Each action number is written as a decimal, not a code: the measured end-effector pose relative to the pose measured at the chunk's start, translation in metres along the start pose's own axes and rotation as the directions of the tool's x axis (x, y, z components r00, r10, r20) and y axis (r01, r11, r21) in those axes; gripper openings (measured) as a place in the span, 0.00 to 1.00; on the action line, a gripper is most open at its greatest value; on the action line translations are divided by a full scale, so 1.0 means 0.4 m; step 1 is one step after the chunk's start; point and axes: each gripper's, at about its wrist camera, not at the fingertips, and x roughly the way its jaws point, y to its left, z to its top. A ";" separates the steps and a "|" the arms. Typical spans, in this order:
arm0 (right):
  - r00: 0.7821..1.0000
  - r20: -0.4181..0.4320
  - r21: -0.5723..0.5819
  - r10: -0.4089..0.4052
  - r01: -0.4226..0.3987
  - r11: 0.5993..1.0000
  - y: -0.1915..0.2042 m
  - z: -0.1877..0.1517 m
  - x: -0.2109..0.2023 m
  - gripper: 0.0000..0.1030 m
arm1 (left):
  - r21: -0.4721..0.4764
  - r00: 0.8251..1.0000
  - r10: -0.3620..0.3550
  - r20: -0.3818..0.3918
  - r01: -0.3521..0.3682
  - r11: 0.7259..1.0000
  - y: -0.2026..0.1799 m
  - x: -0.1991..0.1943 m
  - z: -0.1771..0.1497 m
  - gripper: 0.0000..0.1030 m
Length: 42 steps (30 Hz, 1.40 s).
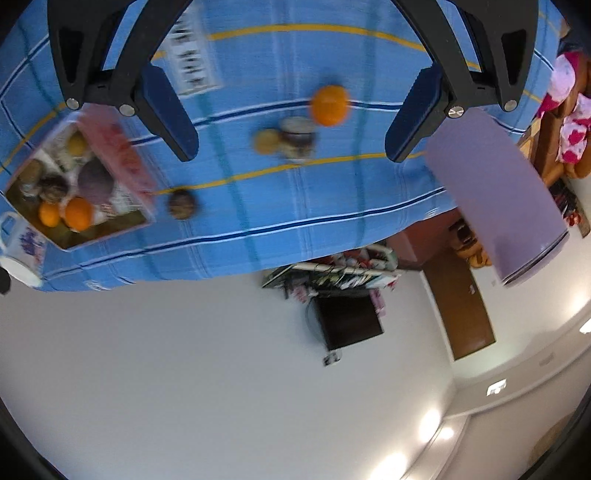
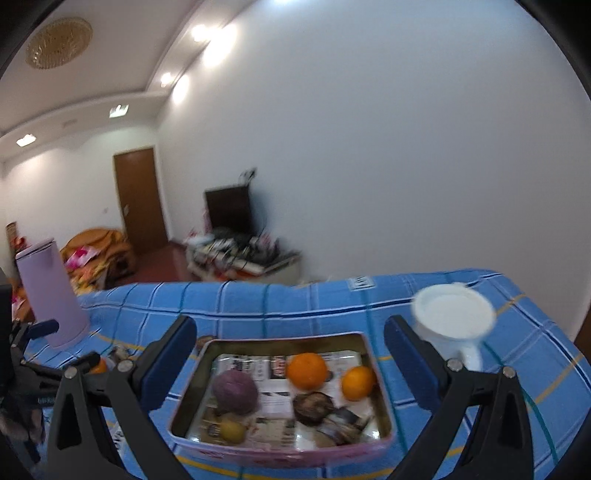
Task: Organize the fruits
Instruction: 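Withdraw both open tools from the tin toward the remaining fruits, then grasp the brown dried fruit with the right tool while the left tool grasps an orange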
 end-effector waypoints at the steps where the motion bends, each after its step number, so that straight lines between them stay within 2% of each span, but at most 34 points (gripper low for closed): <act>1: 0.999 -0.040 -0.007 0.015 -0.015 1.000 0.008 0.016 0.027 1.00 | -0.009 1.000 -0.003 -0.007 0.003 1.000 0.022 0.005 0.003 0.99; 4: 0.987 -0.141 -0.038 0.072 -0.078 0.996 0.040 0.048 0.101 1.00 | -0.034 0.999 -0.008 -0.031 0.007 0.999 0.097 0.027 0.013 0.99; 8: 0.949 -0.285 -0.107 0.132 -0.169 0.980 0.118 0.066 0.218 0.96 | -0.068 0.998 -0.014 -0.054 0.010 0.998 0.181 0.062 0.026 0.99; 11: 0.905 -0.406 -0.172 0.127 -0.212 0.962 0.194 0.059 0.317 0.88 | -0.098 0.997 -0.032 -0.076 0.025 0.995 0.228 0.090 0.034 0.99; 12: 0.882 -0.453 -0.184 0.128 -0.233 0.955 0.222 0.053 0.357 0.84 | -0.110 0.996 -0.042 -0.082 0.033 0.993 0.246 0.100 0.037 0.99; 15: 0.833 -0.542 -0.208 0.110 -0.260 0.943 0.275 0.029 0.441 0.82 | -0.126 0.990 -0.106 -0.092 0.094 0.988 0.270 0.117 0.039 0.99; 17: 0.806 -0.587 -0.230 0.078 -0.258 0.938 0.299 0.011 0.487 0.76 | -0.131 0.981 -0.164 -0.105 0.150 0.980 0.276 0.130 0.038 0.99; 20: 0.765 -0.642 -0.233 0.052 -0.260 0.937 0.313 -0.003 0.549 0.65 | -0.131 0.970 -0.212 -0.117 0.197 0.972 0.267 0.149 0.037 0.99; 23: 0.730 -0.683 -0.243 0.015 -0.247 0.938 0.320 -0.015 0.588 0.63 | -0.122 0.961 -0.244 -0.131 0.228 0.966 0.258 0.163 0.032 0.99; 25: 0.713 -0.701 -0.246 0.010 -0.256 0.935 0.323 -0.025 0.605 0.63 | -0.111 0.959 -0.245 -0.144 0.230 0.967 0.252 0.167 0.024 0.99; 27: 0.690 -0.724 -0.265 -0.004 -0.273 0.925 0.338 -0.046 0.619 0.61 | -0.095 0.949 -0.269 -0.163 0.256 0.962 0.247 0.172 0.016 0.99; 31: 0.692 -0.718 -0.345 -0.074 -0.261 0.901 0.343 -0.065 0.632 0.61 | -0.045 0.914 -0.347 -0.209 0.346 0.937 0.228 0.169 -0.019 0.99; 32: 0.691 -0.718 -0.348 -0.080 -0.257 0.901 0.341 -0.066 0.637 0.56 | -0.024 0.906 -0.362 -0.219 0.366 0.930 0.219 0.165 -0.029 0.99; 33: 0.693 -0.714 -0.361 -0.097 -0.246 0.900 0.337 -0.068 0.643 0.41 | 0.001 0.902 -0.369 -0.225 0.379 0.925 0.210 0.160 -0.037 0.99; 35: 0.688 -0.720 -0.354 -0.095 -0.246 0.902 0.342 -0.067 0.658 0.41 | 0.057 0.908 -0.355 -0.225 0.376 0.925 0.193 0.152 -0.049 0.99; 37: 0.691 -0.715 -0.374 -0.104 -0.252 0.893 0.343 -0.065 0.654 0.41 | 0.079 0.912 -0.341 -0.230 0.366 0.927 0.188 0.151 -0.055 0.99; 39: 0.718 -0.687 -0.392 -0.111 -0.238 0.888 0.346 -0.060 0.637 0.41 | 0.062 0.900 -0.361 -0.244 0.386 0.920 0.194 0.157 -0.060 0.99; 42: 0.783 -0.621 -0.310 -0.006 -0.239 0.920 0.344 -0.009 0.565 0.41 | 0.011 0.880 -0.409 -0.241 0.424 0.906 0.225 0.165 -0.067 0.99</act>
